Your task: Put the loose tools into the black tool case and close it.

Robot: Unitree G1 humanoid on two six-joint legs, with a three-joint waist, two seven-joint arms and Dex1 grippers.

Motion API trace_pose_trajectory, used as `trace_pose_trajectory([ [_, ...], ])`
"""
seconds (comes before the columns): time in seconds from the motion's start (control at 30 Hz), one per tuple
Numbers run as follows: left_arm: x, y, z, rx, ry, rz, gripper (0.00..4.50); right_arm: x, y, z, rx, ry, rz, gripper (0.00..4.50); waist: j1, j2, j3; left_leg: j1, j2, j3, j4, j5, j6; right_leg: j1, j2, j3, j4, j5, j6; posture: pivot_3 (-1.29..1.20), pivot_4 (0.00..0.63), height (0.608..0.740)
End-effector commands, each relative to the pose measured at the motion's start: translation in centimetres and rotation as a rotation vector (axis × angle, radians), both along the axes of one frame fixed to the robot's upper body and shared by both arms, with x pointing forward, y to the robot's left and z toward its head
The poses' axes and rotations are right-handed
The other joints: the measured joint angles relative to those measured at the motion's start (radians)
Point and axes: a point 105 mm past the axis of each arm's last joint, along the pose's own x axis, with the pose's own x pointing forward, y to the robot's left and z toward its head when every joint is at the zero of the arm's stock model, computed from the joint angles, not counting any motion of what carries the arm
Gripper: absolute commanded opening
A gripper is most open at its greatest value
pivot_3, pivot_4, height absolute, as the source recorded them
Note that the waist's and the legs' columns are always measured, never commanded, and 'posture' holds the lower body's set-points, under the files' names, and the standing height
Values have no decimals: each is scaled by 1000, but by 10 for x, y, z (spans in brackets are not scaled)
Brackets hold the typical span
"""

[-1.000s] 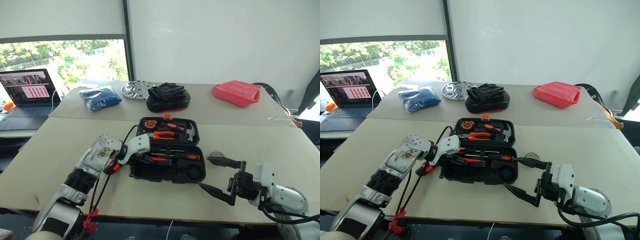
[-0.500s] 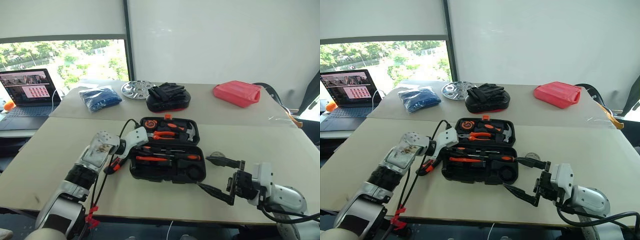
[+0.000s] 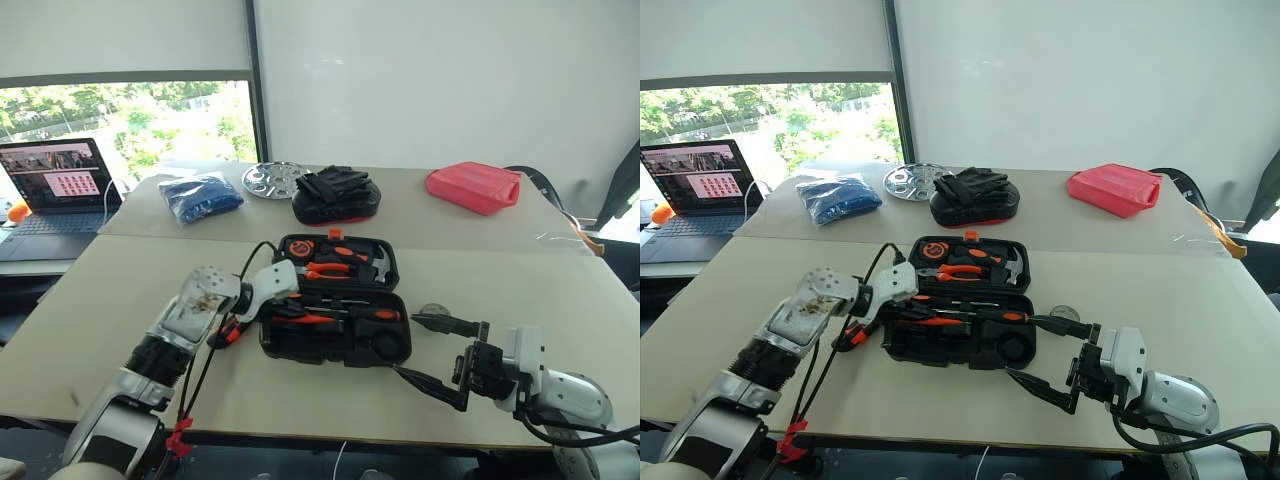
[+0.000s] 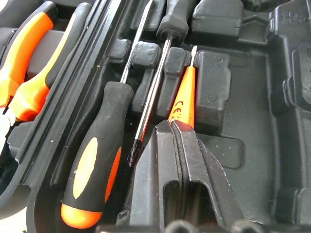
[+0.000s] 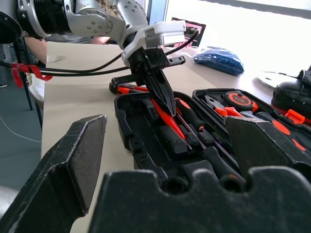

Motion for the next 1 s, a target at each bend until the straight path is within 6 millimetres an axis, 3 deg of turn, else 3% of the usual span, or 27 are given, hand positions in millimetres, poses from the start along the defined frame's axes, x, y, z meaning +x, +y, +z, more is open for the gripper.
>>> trace_pose_trajectory([
  [0.03,-6,3,-19,41,73,15,64,0,-1,8,7,-43,-4,4500,0,0,0,0,0,0,0,0,0,0,0,0,0,0,0,0,150,740],
  [0.23,-13,2,-19,24,75,0,64,0,-1,6,10,-42,-7,4500,0,1,-1,1,0,0,0,0,0,1,0,0,0,0,0,0,150,740],
  [0.37,-11,5,9,-84,-14,-16,64,2,-2,7,12,-47,-12,4500,-2,1,-1,1,0,0,0,0,0,1,0,0,0,0,0,0,150,740],
  [0.47,-8,23,41,-258,-94,32,64,3,-7,9,9,-53,-16,4500,-4,1,0,0,0,0,0,0,0,-1,0,0,1,0,0,0,150,740],
  [0.53,-11,50,49,-293,-140,84,64,2,-10,9,5,-47,-12,4500,-6,0,0,-1,1,0,0,0,0,-2,0,0,1,0,0,0,150,740],
  [0.67,-45,104,42,-337,-140,152,1204,1,-16,10,9,-38,-3,4500,-22,1,0,1,1,1,-3,0,0,-2,-1,1,0,0,-1,0,150,740],
  [0.87,-90,207,27,-320,-179,537,3336,-3,-20,5,-8,-46,18,4500,-21,-1,1,0,3,0,-3,-1,1,-2,-2,0,-1,0,-1,0,150,740],
  [0.97,-115,231,18,-302,-158,638,4383,-3,-20,3,-6,-51,19,4500,-9,-1,1,2,3,1,-2,-1,1,0,-4,-1,-1,0,-1,0,150,740],
  [1.0,-120,235,15,-299,-150,664,4490,-3,-20,3,-7,-60,20,4500,-7,-1,1,3,3,2,-2,0,1,0,-4,-1,-1,0,-1,0,150,740],
])
